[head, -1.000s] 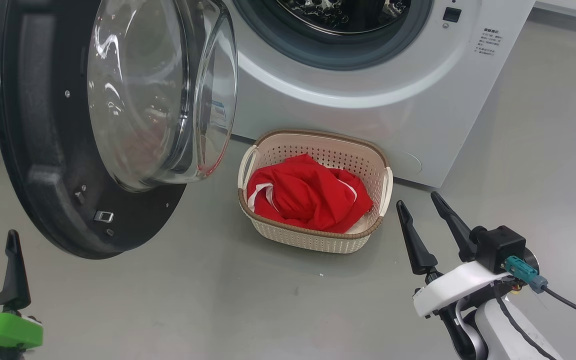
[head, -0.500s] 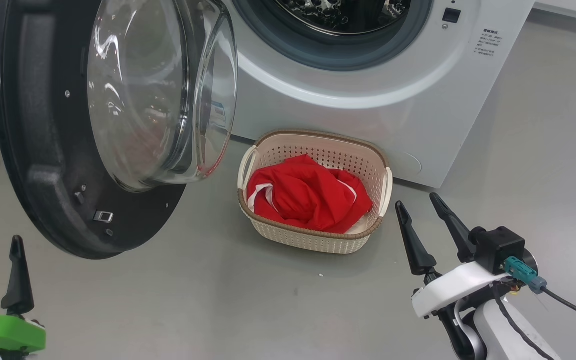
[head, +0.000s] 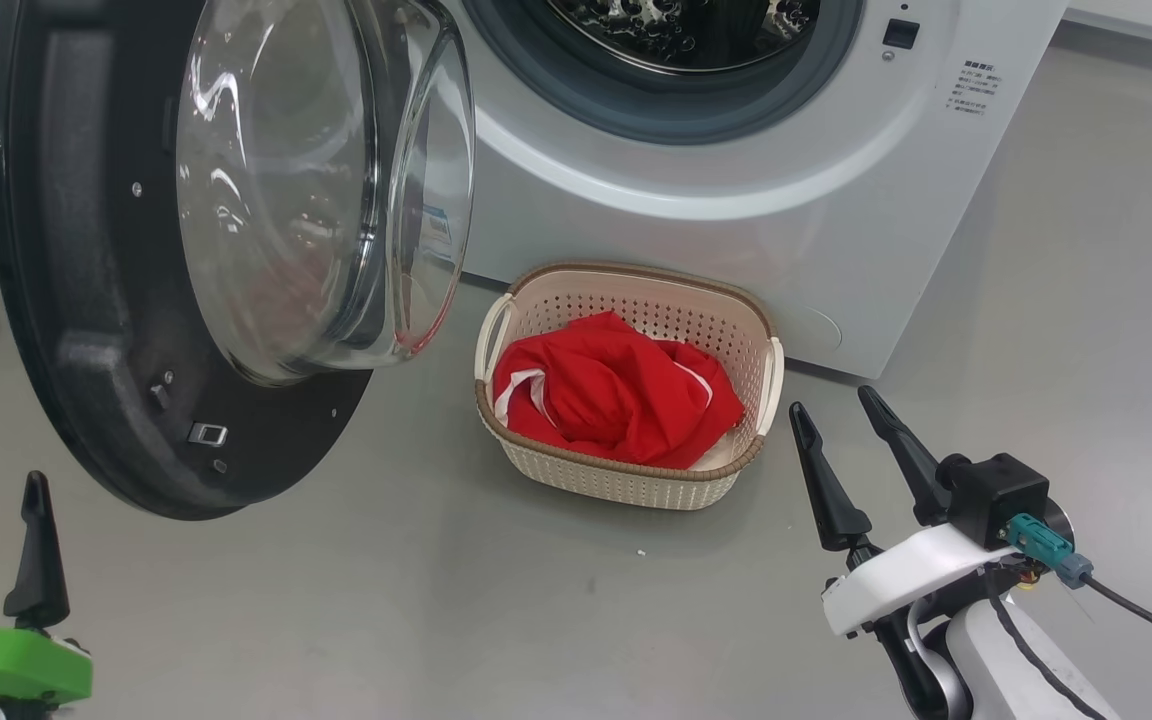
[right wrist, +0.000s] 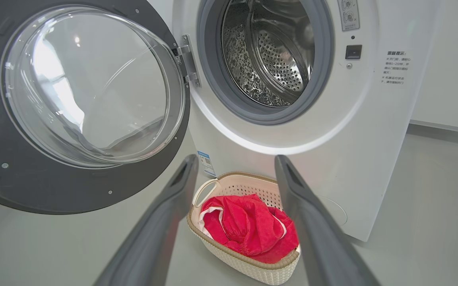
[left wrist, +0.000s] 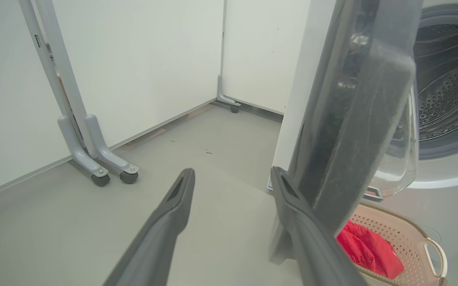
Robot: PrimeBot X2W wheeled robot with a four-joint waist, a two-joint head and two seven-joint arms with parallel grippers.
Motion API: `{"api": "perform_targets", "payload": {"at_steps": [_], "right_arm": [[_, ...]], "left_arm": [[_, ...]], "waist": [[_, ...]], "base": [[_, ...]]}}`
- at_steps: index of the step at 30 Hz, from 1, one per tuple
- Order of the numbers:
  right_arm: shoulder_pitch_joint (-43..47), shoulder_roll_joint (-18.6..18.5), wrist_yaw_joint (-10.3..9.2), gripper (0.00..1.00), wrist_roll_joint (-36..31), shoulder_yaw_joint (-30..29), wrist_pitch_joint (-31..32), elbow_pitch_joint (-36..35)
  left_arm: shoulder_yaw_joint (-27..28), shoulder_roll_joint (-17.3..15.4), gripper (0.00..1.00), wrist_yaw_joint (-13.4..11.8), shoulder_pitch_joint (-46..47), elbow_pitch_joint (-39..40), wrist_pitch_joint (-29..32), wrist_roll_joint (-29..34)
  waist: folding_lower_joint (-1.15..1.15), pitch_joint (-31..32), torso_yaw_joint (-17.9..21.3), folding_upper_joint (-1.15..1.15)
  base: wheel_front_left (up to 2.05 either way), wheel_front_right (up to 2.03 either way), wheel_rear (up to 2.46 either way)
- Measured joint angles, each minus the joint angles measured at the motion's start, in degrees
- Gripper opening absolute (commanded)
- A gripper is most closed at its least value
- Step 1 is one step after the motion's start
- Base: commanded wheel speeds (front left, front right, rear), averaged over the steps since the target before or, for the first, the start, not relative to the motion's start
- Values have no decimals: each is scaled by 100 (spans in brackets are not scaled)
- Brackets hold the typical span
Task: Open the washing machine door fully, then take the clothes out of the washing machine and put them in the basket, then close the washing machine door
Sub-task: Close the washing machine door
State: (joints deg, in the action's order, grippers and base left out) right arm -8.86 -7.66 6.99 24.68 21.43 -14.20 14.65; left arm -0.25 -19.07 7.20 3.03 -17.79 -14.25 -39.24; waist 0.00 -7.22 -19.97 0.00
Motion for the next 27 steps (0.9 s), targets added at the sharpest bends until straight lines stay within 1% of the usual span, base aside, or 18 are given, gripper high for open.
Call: {"api": "perform_targets", "payload": {"at_steps": [11,12,13,23,27], "right_arm": [[6,8,0,100,0,2,0,1],[6,8,0,100,0,2,0,1],[7,9,0,100,0,2,0,1],[8,13,0,100,0,5,0,1],[8,13,0,100,0,-5,0,0]], "left_arm": [[-46,-64,100,0,10,-31,-1,47],[-53,-70,76,0,12,-32,-1,51],[-66,-77,0,0,12,-33,-1,51],[-178,-143,0,0,20,-46,-1,59],[-193,-256,0,0,64,-11,-1,108]], "waist": [[0,22,-7,0],[0,23,-7,0],[0,23,-8,0],[0,-28,-17,0],[0,-49,-22,0]], "base": [[0,0,0],[0,0,0],[0,0,0],[0,0,0],[0,0,0]]}}
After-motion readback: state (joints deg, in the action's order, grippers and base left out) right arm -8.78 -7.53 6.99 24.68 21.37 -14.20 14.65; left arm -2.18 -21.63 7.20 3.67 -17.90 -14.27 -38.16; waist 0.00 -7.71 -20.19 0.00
